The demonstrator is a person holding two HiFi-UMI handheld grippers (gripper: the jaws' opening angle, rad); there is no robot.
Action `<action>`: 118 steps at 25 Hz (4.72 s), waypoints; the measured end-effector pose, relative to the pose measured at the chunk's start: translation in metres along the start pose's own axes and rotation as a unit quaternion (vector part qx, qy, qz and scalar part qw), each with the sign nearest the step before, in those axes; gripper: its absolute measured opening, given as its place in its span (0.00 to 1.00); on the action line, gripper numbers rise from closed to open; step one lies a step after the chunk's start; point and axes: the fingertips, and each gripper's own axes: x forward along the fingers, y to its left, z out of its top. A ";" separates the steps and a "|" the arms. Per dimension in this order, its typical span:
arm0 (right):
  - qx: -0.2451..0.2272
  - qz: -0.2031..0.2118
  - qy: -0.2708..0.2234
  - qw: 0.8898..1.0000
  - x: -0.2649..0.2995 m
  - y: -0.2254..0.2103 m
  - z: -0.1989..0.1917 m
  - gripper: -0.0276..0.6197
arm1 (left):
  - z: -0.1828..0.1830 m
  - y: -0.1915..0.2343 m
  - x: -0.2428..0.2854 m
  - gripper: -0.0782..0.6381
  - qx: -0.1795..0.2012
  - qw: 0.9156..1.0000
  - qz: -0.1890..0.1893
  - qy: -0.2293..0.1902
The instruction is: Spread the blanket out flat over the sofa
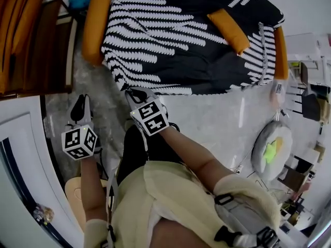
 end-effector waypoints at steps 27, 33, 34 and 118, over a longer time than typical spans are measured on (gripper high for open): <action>-0.003 -0.007 0.041 0.999 -0.019 0.072 -0.059 0.10 | -0.024 0.014 -0.055 0.20 0.030 0.999 -0.031 0.006; -0.010 0.055 0.030 0.998 -0.028 0.108 -0.053 0.10 | -0.029 0.002 -0.051 0.20 0.029 0.998 -0.046 0.014; -0.008 0.055 0.028 0.998 -0.030 0.109 -0.052 0.10 | -0.028 -0.001 -0.050 0.20 0.029 0.998 -0.048 0.012; 0.125 -0.144 -0.180 0.965 -0.234 -0.106 0.063 0.05 | 0.095 -0.095 -0.047 0.20 -0.017 0.993 -0.113 -0.041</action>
